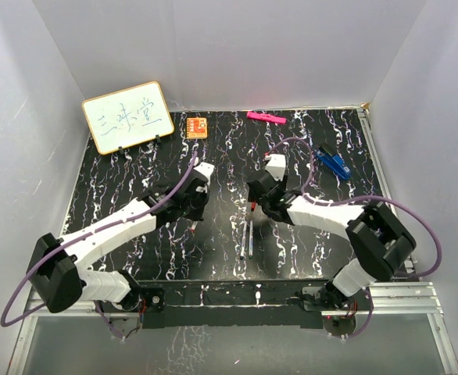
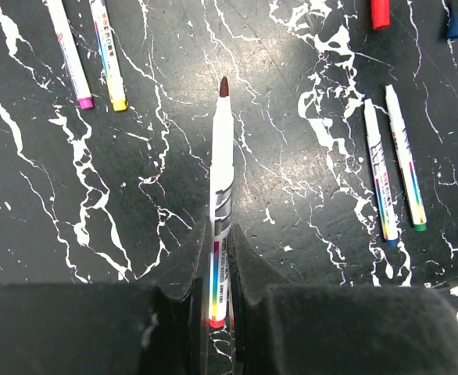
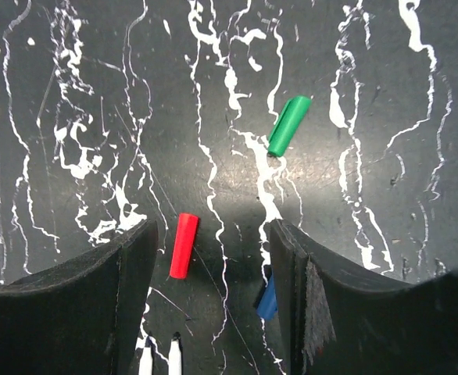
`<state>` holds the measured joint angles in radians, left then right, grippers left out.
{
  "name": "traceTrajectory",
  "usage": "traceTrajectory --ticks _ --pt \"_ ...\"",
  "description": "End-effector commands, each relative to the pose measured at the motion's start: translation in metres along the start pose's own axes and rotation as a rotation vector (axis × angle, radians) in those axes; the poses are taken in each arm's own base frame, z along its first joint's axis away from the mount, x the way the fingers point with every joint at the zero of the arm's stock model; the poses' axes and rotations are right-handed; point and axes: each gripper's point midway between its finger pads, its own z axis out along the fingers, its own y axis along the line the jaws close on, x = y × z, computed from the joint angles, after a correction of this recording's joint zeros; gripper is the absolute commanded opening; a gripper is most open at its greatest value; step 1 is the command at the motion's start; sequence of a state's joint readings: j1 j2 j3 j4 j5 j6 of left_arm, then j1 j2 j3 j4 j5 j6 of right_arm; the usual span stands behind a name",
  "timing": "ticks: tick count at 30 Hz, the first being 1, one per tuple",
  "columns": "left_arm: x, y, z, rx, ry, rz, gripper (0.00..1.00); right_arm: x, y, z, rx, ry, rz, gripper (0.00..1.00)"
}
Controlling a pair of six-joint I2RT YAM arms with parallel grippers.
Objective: Insert the pens into the pen caps
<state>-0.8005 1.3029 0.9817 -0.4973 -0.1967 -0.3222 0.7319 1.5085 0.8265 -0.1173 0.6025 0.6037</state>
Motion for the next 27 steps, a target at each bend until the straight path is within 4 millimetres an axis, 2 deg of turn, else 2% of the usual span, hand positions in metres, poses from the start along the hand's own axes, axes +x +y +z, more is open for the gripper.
traceTrajectory --ticks 1,6,13,18,20,27 --pt "0.005 0.007 -0.001 -0.012 -0.037 -0.017 0.0 0.005 0.018 0.006 -0.027 0.065 0.03 0.57" --pt "0.007 0.007 0.003 -0.006 -0.049 -0.021 0.0 0.027 0.025 0.017 -0.034 0.145 0.008 0.53" --pt "0.01 0.008 0.007 -0.007 -0.054 -0.024 0.0 0.028 0.034 0.025 -0.042 0.152 -0.003 0.51" --pt "0.011 0.009 0.009 -0.016 -0.049 -0.022 0.0 0.032 0.039 0.029 -0.042 0.178 -0.013 0.45" --pt "0.011 0.009 0.009 -0.016 -0.047 -0.021 0.0 0.045 0.036 0.035 -0.025 0.214 -0.033 0.44" --pt "0.009 0.008 0.01 -0.015 -0.052 -0.019 0.0 0.058 0.03 0.03 0.002 0.255 -0.04 0.42"
